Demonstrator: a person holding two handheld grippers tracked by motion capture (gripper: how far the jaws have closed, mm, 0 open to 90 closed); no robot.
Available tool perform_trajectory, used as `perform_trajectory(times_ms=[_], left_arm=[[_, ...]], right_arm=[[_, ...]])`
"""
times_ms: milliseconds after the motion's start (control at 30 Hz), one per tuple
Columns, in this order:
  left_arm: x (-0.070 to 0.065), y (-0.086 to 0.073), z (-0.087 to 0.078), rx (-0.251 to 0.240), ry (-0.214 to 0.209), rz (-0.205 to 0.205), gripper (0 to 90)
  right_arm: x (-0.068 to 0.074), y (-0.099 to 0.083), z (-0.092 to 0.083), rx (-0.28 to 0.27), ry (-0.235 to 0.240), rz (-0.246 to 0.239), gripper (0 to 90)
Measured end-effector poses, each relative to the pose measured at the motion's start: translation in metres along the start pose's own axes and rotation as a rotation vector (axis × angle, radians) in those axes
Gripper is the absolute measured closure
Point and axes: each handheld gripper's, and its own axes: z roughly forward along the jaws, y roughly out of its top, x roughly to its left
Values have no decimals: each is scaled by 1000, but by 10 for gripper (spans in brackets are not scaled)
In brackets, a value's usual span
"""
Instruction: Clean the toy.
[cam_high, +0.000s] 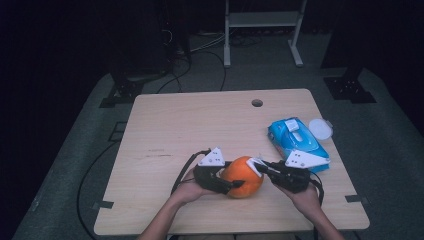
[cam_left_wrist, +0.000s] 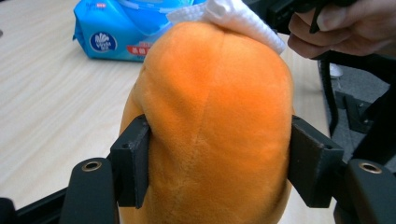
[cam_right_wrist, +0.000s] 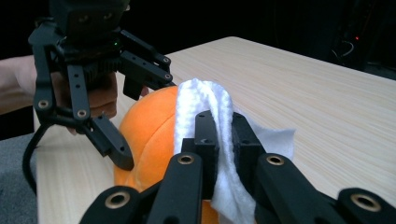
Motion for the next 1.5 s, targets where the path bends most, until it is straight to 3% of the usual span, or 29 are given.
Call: perform_trajectory(times_ms=[100, 233, 333, 467, 533, 600, 767, 900, 1000, 1267, 1400, 1500], left_arm=[[-3, -4, -6, 3, -5, -25, 334], [-4, -8, -4, 6, 8, -50, 334], [-4, -10, -3, 4, 23, -63, 329], [-3, -14, -1, -27, 32, -109, 320], [-1, -16, -1, -33, 30, -127, 315], [0, -17, -1, -35, 29, -129, 312], [-3, -15, 4, -33, 51, -127, 301], [-11, -12, 8, -21, 81, -99, 300], [-15, -12, 8, -23, 96, -94, 303], [-15, -14, 8, -25, 72, -87, 286], [-14, -13, 6, -25, 24, -63, 191], [-13, -10, 7, -22, 16, -64, 135]], right_arm=[[18, 2, 2, -5, -11, -62, 833], [34, 6, 6, -14, 26, -105, 833], [45, 7, 11, 5, 26, -174, 832], [35, 6, 9, 6, 18, -155, 833], [28, 3, 6, 20, -25, -160, 833], [23, -3, 1, 26, -40, -133, 833], [34, -7, -5, 41, -45, -172, 833], [49, -2, 4, 53, -5, -225, 833], [48, 3, 10, 46, -16, -233, 834], [30, 5, 8, 26, -67, -199, 833], [22, 0, 0, 30, -64, -160, 833], [22, -4, -4, 33, -60, -160, 832]])
